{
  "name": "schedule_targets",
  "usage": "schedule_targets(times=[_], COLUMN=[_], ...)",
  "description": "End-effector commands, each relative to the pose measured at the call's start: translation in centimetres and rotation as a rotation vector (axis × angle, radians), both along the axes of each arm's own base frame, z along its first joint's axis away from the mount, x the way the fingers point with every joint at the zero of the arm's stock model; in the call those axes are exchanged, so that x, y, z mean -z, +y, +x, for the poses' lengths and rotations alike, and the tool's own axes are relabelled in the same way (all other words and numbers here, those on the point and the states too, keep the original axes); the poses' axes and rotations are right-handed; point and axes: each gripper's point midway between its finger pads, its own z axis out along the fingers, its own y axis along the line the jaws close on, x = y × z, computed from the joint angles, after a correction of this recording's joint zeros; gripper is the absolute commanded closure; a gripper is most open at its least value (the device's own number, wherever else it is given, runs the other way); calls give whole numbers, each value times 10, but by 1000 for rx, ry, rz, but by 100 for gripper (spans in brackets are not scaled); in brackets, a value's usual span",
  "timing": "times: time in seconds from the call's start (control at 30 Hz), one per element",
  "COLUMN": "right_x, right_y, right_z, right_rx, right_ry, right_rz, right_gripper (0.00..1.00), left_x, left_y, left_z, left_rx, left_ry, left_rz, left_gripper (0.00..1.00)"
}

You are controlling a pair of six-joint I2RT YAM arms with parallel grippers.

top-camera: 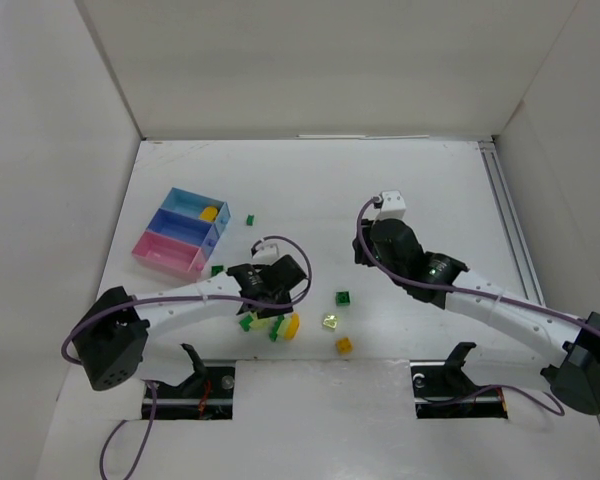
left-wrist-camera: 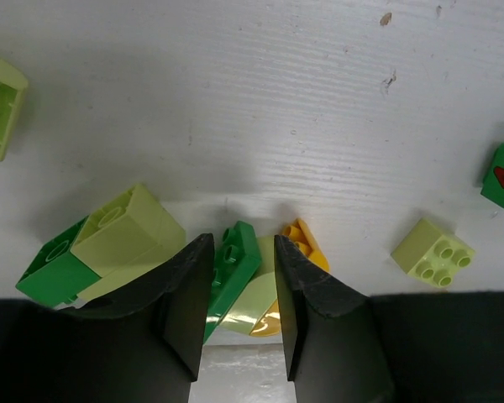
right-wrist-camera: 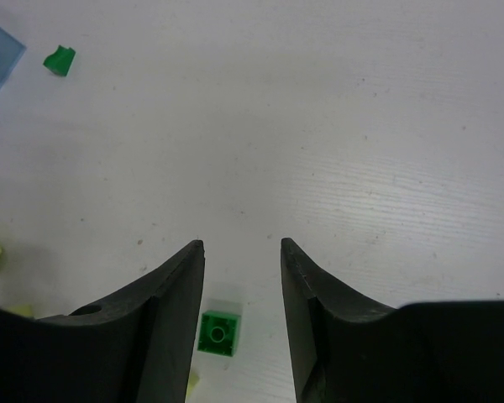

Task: Sort the legos into containers by color

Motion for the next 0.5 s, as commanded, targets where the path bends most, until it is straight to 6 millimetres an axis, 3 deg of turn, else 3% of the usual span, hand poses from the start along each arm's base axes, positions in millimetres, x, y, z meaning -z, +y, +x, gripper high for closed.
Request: schedule_targets(times=[0.0, 0.23, 0.47], right_x=[-7, 3, 5], right_y=[0, -4, -7], right_z=[-2, -3, -3], right_rx=[16, 28, 37], right_ry=[-18, 5, 14], right_rz=[28, 5, -15], right_gripper=[53, 53, 53], left_x=[-5, -1, 4], left_y=[0, -11, -11], left_z=[5, -2, -9], left_rx=[-10, 47, 62], left_ry=[-15, -2, 16], left_rz=[27, 26, 52], left_gripper=[69, 70, 74])
